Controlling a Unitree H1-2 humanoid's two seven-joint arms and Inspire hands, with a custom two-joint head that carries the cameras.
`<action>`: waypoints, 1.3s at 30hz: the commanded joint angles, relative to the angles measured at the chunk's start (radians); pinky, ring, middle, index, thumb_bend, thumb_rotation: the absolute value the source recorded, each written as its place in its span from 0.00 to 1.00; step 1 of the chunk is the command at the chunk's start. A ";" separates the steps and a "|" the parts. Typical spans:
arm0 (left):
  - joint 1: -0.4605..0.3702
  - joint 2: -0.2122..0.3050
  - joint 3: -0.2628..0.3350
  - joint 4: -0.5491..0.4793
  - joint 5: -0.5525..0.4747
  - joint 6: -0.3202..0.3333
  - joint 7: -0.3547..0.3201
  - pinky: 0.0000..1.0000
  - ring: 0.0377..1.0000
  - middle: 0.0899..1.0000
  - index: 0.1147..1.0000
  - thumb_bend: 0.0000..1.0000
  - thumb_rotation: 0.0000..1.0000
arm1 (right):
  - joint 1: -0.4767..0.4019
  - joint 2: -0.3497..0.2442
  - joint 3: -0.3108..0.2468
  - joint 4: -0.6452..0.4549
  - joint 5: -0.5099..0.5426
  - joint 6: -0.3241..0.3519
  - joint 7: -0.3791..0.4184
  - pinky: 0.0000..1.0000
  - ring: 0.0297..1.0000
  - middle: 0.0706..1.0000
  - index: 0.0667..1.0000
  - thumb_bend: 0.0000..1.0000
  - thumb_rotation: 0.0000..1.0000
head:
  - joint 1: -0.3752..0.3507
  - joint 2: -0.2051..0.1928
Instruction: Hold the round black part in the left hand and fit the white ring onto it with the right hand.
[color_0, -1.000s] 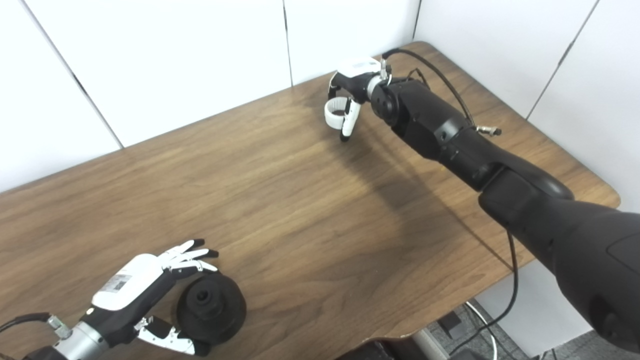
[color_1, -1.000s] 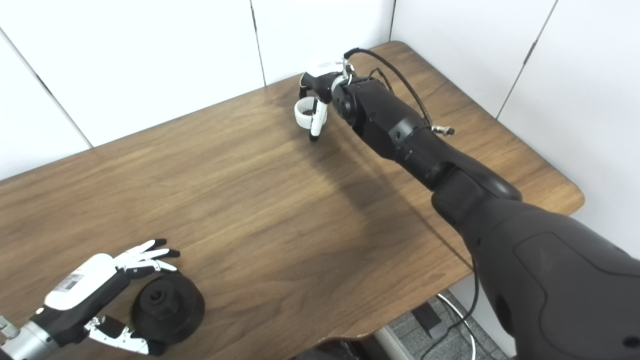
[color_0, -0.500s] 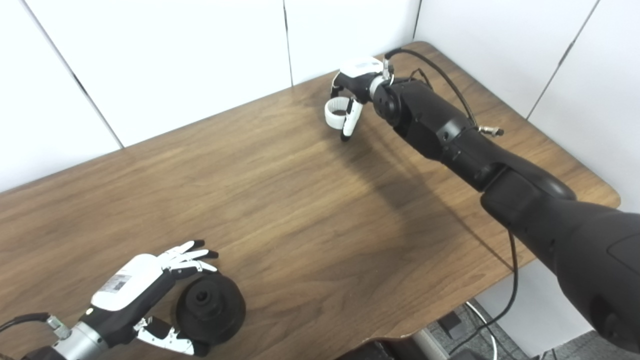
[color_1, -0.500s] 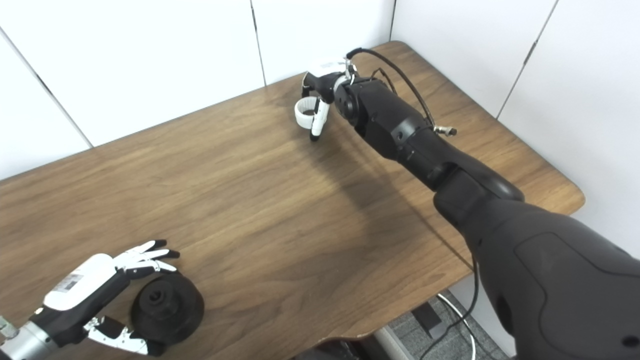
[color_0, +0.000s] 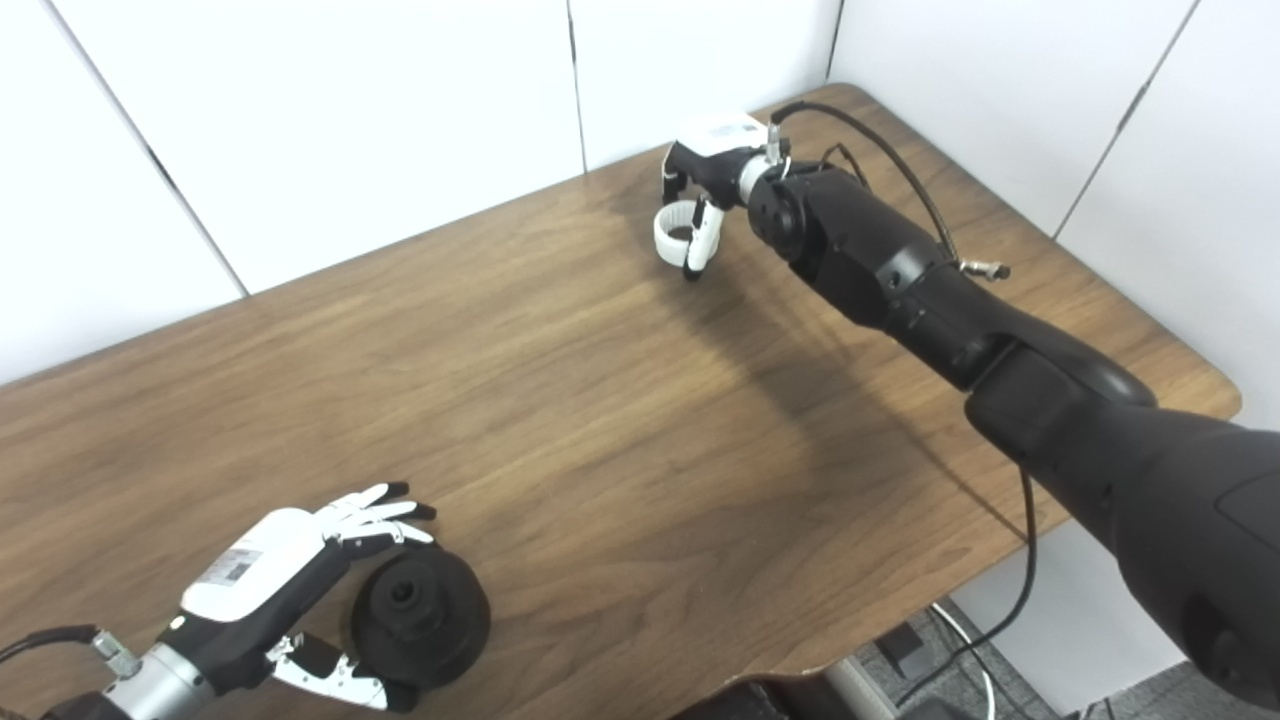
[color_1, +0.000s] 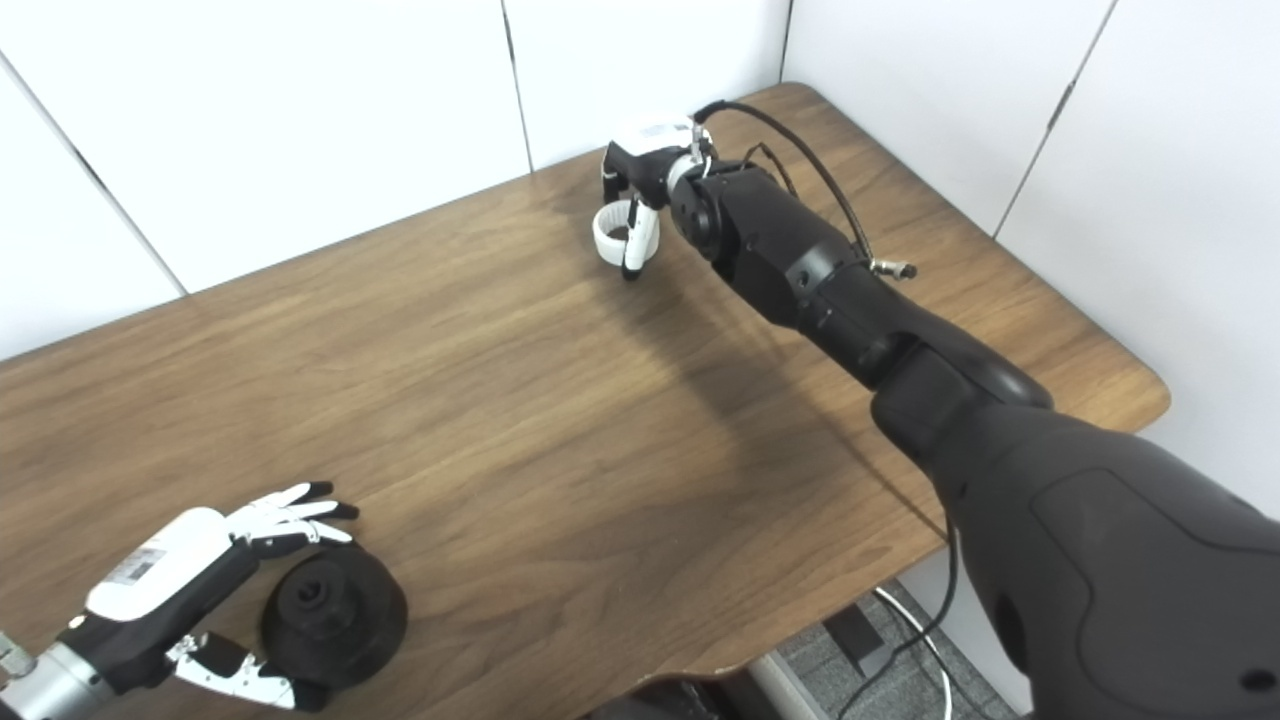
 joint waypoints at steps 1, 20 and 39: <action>-0.011 0.029 0.008 -0.020 0.007 0.009 -0.014 0.93 0.97 0.88 0.42 0.52 0.07 | -0.018 -0.036 -0.014 -0.005 -0.012 -0.015 -0.040 0.71 0.75 0.71 0.45 0.52 0.13 | -0.001 0.002; -0.009 0.012 0.008 0.002 -0.005 0.010 -0.005 0.89 0.95 0.87 0.42 0.52 0.07 | 0.013 -0.039 -0.066 -0.100 0.053 -0.079 -0.046 0.70 0.76 0.71 0.45 0.52 0.13 | 0.095 0.026; -0.016 -0.065 -0.017 -0.005 0.078 0.048 0.022 0.86 0.96 0.87 0.42 0.52 0.08 | 0.060 -0.100 -0.103 -0.320 0.116 -0.182 0.037 0.75 0.76 0.71 0.45 0.52 0.13 | 0.396 0.111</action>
